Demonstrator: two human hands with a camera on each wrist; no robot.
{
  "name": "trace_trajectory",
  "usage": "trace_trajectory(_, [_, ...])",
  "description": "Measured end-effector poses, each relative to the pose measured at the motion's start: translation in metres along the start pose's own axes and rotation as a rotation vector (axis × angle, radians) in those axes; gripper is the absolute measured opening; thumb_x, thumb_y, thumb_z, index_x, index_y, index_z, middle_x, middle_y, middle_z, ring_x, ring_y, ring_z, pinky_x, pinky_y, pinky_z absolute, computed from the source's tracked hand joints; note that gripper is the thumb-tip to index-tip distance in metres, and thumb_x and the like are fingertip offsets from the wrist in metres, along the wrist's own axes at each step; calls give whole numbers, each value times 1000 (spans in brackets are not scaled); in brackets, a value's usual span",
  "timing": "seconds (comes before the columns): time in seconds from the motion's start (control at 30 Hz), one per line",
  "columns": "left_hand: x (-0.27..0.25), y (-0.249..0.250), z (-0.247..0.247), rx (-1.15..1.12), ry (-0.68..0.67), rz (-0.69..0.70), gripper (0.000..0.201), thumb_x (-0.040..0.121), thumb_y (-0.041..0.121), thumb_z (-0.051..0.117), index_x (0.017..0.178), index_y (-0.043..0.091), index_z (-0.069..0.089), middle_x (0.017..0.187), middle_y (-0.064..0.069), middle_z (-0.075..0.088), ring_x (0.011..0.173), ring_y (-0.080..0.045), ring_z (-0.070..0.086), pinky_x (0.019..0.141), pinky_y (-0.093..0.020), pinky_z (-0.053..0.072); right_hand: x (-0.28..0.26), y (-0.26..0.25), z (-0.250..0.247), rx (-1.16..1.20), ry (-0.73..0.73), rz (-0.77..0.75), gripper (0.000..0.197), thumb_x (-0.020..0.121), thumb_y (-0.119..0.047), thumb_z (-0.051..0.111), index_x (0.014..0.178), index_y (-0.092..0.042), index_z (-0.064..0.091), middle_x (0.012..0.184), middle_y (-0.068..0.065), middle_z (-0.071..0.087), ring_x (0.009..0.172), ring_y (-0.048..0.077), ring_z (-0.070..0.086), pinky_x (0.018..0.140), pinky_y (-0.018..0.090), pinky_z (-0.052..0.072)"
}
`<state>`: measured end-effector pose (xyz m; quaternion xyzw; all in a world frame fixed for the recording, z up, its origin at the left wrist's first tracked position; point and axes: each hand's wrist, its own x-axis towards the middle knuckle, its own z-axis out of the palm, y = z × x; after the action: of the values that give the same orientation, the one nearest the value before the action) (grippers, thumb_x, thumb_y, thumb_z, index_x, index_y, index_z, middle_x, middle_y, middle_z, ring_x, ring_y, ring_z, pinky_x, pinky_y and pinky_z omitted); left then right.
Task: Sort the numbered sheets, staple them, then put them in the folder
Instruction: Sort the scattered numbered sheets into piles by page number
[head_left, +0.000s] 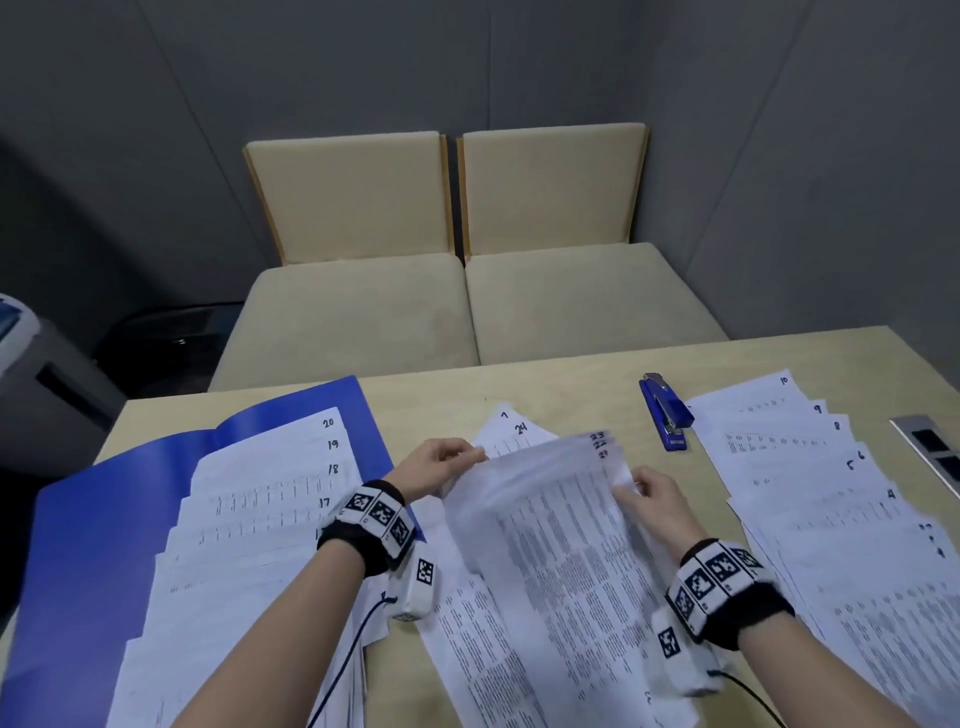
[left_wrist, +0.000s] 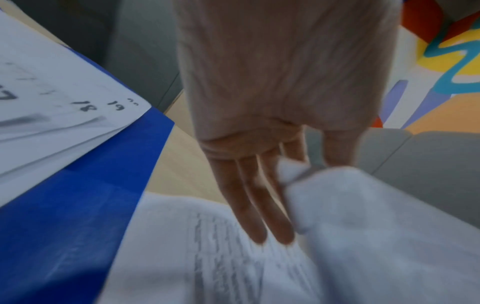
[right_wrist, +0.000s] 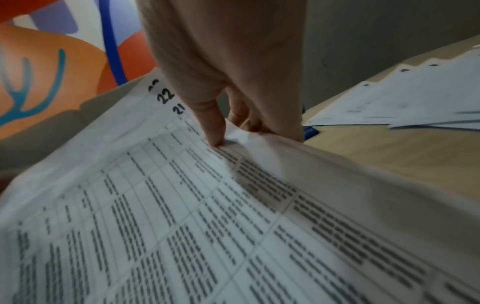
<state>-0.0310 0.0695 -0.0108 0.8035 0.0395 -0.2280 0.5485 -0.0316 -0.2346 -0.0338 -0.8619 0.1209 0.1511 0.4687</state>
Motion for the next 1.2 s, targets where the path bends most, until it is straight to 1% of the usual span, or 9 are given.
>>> trace_trajectory(0.13, [3, -26, 10, 155, 199, -121, 22, 99, 23, 42, 88, 13, 58, 80, -7, 64, 67, -20, 59, 60, -30, 48, -19, -3, -29, 348, 90, 70, 8, 89, -15, 58, 97, -13, 60, 97, 9, 66, 85, 18, 62, 75, 33, 51])
trace_trajectory(0.2, [-1, -35, 17, 340, 42, -151, 12, 94, 26, 52, 98, 15, 55, 88, -6, 66, 74, -21, 61, 69, -33, 51, -23, -7, -45, 541, 108, 89, 24, 95, -7, 50, 118, -14, 56, 115, 7, 60, 98, 21, 57, 87, 32, 45])
trace_trajectory(0.3, [-5, -39, 32, 600, -149, -134, 48, 78, 42, 73, 112, 17, 50, 99, -4, 55, 90, -25, 57, 81, -37, 48, -16, -4, -69, 716, 140, 121, 42, 98, -8, 46, 138, -5, 38, 133, 8, 50, 108, 23, 53, 83, 32, 45])
trace_trajectory(0.53, [-3, -47, 56, 954, -49, -67, 61, 69, 43, 77, 111, 17, 42, 113, -5, 48, 100, -25, 49, 81, -39, 45, 7, -7, -124, 970, 230, 44, 23, 98, -13, 47, 86, -32, 40, 105, -3, 55, 99, 16, 52, 70, 32, 42])
trace_trajectory(0.67, [3, -48, 43, 977, 311, -91, 48, 80, 43, 64, 115, 18, 43, 117, -6, 43, 107, -25, 44, 92, -40, 38, 2, -18, -145, 1031, 229, -50, 23, 76, -25, 71, 86, -33, 52, 98, -9, 64, 90, 12, 60, 79, 33, 53])
trace_trajectory(0.77, [8, -56, 32, 982, 383, -236, 64, 79, 51, 64, 124, 16, 35, 123, -7, 38, 113, -27, 41, 96, -43, 40, 7, -12, -152, 974, 188, -66, 53, 47, -37, 84, 91, -31, 56, 100, -8, 68, 82, 7, 68, 72, 30, 56])
trace_trajectory(0.9, [10, -57, 29, 953, 400, -225, 62, 78, 49, 67, 121, 16, 37, 122, -6, 42, 113, -27, 44, 96, -42, 40, -13, -31, -114, 692, 115, 20, 10, 91, -12, 55, 87, -19, 49, 86, 4, 61, 70, 17, 63, 58, 30, 43])
trace_trajectory(1.0, [7, -56, 26, 961, 485, -108, 39, 86, 32, 60, 117, 16, 43, 120, -5, 48, 110, -27, 47, 93, -40, 39, -31, -34, -69, 557, -43, 99, 15, 93, 3, 44, 94, -6, 56, 76, 5, 72, 63, 19, 69, 47, 25, 51])
trace_trajectory(1.2, [-1, -50, 12, 623, 468, 38, 8, 89, 13, 50, 84, 18, 54, 86, -4, 58, 84, -28, 55, 65, -32, 37, -22, -18, 1, 322, -206, 186, 22, 93, -1, 48, 112, 3, 56, 109, 18, 67, 87, 24, 66, 77, 36, 54])
